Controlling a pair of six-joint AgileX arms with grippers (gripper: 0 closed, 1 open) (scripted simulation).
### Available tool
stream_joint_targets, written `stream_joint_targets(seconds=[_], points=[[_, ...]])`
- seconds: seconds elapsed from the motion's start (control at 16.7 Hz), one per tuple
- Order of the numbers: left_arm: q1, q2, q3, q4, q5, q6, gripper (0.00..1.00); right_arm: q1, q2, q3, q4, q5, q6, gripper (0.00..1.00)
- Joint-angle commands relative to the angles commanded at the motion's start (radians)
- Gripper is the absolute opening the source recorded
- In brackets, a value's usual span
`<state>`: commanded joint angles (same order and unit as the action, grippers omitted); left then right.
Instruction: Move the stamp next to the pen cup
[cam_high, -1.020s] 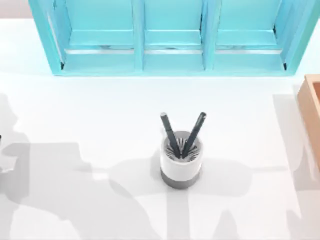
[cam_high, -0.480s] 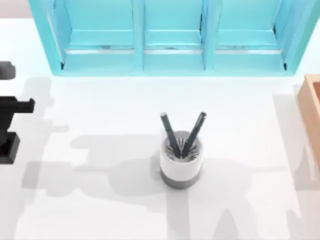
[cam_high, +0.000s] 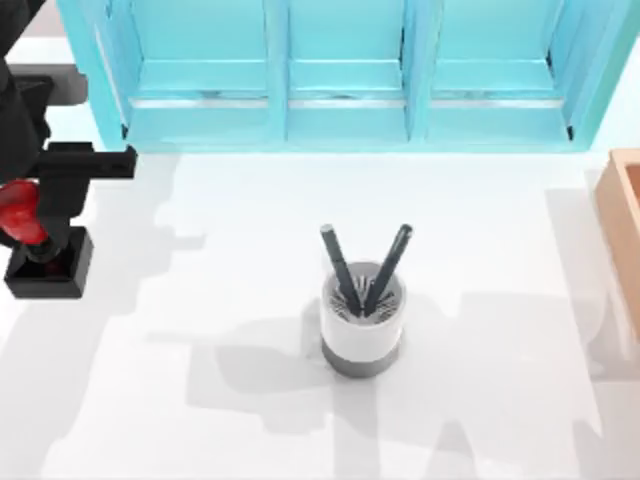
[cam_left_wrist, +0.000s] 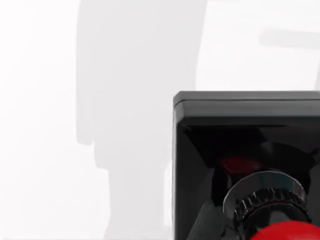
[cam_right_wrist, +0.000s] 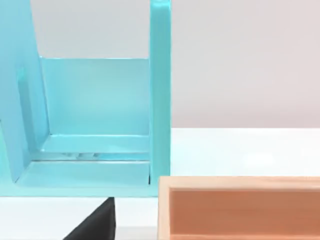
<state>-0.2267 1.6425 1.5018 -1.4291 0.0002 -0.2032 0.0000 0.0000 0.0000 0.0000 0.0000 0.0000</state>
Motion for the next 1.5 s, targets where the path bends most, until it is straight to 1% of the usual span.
stream_joint_targets(seconds=[0.18,0.3,0.42,0.72,0.9,1.26,1.5], points=[[0.002,0.006,0.0,0.002,0.001,0.0,0.0,0.0,0.0,0.0,0.0,0.0,0.0,1.0],[-0.032,0.04,0.036,-0.013,0.001,-0.03,0.0,0.0,0.0,0.0,0.0,0.0,0.0,1.0],[-0.095,0.107,0.115,-0.037,0.001,-0.09,0.0,0.0,0.0,0.0,0.0,0.0,0.0,1.0],[-0.293,0.309,0.417,-0.104,0.002,-0.289,0.0,0.0,0.0,0.0,0.0,0.0,0.0,1.0],[-0.377,0.387,0.514,-0.126,0.002,-0.374,0.0,0.0,0.0,0.0,0.0,0.0,0.0,1.0],[-0.385,0.394,0.52,-0.123,0.002,-0.383,0.0,0.0,0.0,0.0,0.0,0.0,0.0,1.0],[-0.387,0.386,0.458,-0.075,0.002,-0.384,0.0,0.0,0.0,0.0,0.0,0.0,0.0,1.0]])
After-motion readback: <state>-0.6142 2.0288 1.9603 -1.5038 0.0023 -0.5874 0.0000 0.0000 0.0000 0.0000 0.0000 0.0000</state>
